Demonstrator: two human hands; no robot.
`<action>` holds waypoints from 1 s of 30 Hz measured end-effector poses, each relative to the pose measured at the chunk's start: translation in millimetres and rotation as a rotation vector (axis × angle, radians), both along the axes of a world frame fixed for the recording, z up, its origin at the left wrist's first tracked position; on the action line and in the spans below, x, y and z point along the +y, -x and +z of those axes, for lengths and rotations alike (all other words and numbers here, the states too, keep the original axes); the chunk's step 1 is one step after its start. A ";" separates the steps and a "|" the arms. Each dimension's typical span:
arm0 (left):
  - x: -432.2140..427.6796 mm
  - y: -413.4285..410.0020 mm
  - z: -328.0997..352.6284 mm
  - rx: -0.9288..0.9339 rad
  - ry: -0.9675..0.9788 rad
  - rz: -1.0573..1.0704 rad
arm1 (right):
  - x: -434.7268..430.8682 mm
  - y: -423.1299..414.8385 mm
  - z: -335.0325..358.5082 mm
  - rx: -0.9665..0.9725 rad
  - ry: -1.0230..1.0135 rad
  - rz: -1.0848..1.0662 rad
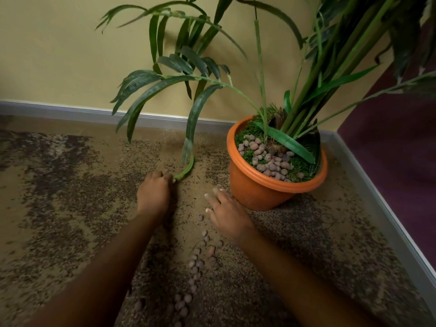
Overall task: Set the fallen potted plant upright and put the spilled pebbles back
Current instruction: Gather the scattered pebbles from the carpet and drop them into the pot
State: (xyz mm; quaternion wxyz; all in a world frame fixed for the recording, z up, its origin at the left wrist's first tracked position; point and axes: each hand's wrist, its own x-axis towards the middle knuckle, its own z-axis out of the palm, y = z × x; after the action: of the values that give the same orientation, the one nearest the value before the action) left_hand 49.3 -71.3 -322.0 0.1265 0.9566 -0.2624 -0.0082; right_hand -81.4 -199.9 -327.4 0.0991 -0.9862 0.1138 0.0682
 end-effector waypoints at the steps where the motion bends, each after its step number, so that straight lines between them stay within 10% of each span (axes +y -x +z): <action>1: 0.4 4.7 1.6 0.024 0.076 0.025 | 1.8 0.3 3.9 -0.012 -0.007 0.000; 7: -9.4 62.3 24.1 0.139 0.647 0.145 | 20.4 2.6 42.9 -0.236 -0.366 -0.155; 16: -33.6 123.1 70.2 0.156 0.899 0.110 | 33.0 1.5 110.7 -0.348 -1.089 -0.595; 22: -37.7 132.2 95.8 0.047 0.819 -0.111 | 19.4 18.7 144.4 -0.471 -1.284 -0.635; 30: -58.1 123.7 153.7 -0.124 0.195 -0.463 | -9.2 34.5 188.0 -0.619 -1.075 -0.695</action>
State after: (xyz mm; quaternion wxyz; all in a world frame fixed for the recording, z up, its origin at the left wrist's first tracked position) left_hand -74.4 -129.4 -168.3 0.1966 0.8529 -0.4813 0.0473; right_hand -115.9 -209.1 -139.5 0.6156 -0.6816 0.3388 -0.2040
